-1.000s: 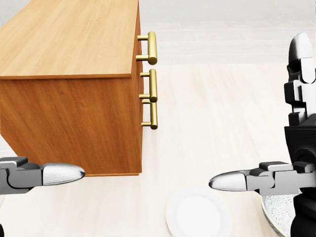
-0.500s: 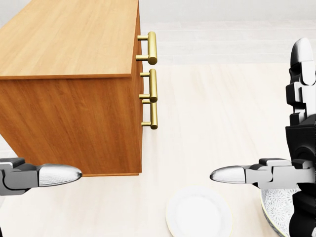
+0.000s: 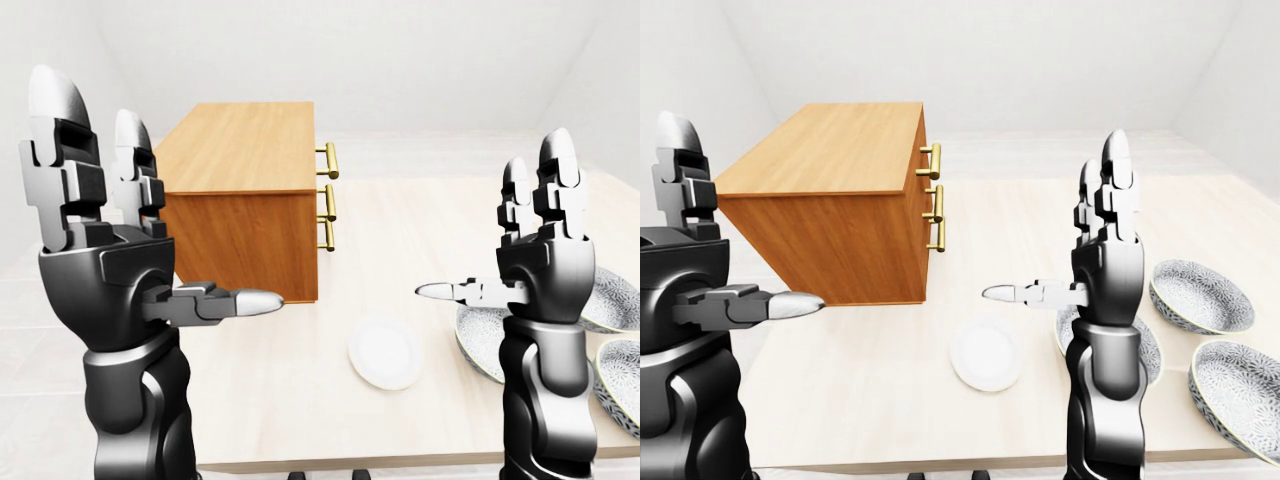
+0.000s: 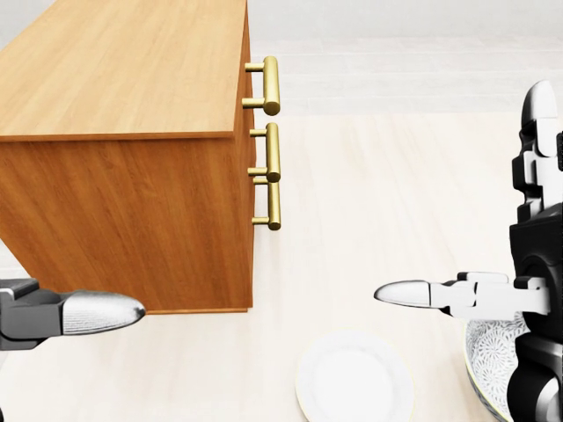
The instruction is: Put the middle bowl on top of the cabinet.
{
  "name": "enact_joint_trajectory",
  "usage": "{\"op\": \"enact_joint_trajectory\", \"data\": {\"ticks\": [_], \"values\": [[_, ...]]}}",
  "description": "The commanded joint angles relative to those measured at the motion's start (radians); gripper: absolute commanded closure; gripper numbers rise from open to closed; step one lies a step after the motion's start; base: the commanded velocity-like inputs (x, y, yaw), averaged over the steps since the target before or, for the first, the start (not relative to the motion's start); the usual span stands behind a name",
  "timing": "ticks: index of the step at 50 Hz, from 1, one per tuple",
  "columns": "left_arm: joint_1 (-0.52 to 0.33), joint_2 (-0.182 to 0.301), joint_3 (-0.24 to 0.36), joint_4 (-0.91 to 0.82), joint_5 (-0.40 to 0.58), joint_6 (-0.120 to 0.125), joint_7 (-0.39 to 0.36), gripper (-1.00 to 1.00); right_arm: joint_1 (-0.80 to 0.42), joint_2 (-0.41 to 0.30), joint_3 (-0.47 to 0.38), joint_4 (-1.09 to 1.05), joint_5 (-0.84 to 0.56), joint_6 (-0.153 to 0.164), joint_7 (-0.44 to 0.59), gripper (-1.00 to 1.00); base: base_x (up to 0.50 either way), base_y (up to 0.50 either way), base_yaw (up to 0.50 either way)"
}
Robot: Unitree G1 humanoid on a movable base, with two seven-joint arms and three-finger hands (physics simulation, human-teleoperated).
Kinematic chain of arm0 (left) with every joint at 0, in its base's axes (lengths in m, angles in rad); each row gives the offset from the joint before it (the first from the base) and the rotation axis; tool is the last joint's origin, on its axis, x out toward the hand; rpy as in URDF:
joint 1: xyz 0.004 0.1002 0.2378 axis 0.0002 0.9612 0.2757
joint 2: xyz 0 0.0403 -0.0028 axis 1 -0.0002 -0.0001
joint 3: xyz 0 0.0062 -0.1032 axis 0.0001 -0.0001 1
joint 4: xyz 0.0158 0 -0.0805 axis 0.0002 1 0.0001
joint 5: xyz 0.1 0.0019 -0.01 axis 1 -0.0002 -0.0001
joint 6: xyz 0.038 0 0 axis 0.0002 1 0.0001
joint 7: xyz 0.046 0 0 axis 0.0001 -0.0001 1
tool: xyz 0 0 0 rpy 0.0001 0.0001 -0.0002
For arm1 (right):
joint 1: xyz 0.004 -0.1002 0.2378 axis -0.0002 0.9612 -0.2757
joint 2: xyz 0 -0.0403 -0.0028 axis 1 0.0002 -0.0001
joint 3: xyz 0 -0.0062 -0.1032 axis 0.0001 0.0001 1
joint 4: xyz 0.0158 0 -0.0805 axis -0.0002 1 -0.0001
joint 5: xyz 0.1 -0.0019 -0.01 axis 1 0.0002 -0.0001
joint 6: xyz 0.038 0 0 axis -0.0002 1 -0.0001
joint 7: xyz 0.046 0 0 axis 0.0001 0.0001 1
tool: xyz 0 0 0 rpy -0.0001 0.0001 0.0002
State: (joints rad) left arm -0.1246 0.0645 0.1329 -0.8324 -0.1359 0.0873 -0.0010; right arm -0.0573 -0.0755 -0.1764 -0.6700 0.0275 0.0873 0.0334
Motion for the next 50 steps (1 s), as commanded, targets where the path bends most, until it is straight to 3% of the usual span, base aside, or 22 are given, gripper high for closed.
{"op": "enact_joint_trajectory", "data": {"ticks": [1, 13, 21, 36, 50], "values": [[0.001, -0.001, 0.004, -0.006, -0.008, 0.0, 0.005, -1.0, -0.006, -0.028, 0.024, -0.009, -0.088, 0.0, -0.016, -1.0, 0.0, 0.0, 0.0], [0.016, -0.002, -0.002, 0.015, -0.005, 0.0, -0.003, -1.0, 0.003, -0.019, 0.054, -0.032, -0.18, 0.0, 0.038, -1.0, 0.0, 0.0, 0.0], [0.033, -0.004, 0.0, 0.032, -0.003, 0.0, -0.013, -1.0, 0.027, -0.034, 0.09, -0.03, -0.316, 0.0, 0.08, -1.0, 0.0, 0.0, 0.0], [0.027, 0.001, 0.004, 0.024, 0.005, 0.0, -0.009, -1.0, 0.023, -0.037, 0.067, 0.003, -0.507, 0.0, 0.135, -1.0, 0.0, 0.0, 0.0], [0.008, 0.0, 0.004, 0.003, -0.004, 0.0, -0.005, -1.0, 0.015, -0.024, 0.035, 0.012, -0.55, 0.0, 0.156, -1.0, 0.0, 0.0, 0.0]]}}
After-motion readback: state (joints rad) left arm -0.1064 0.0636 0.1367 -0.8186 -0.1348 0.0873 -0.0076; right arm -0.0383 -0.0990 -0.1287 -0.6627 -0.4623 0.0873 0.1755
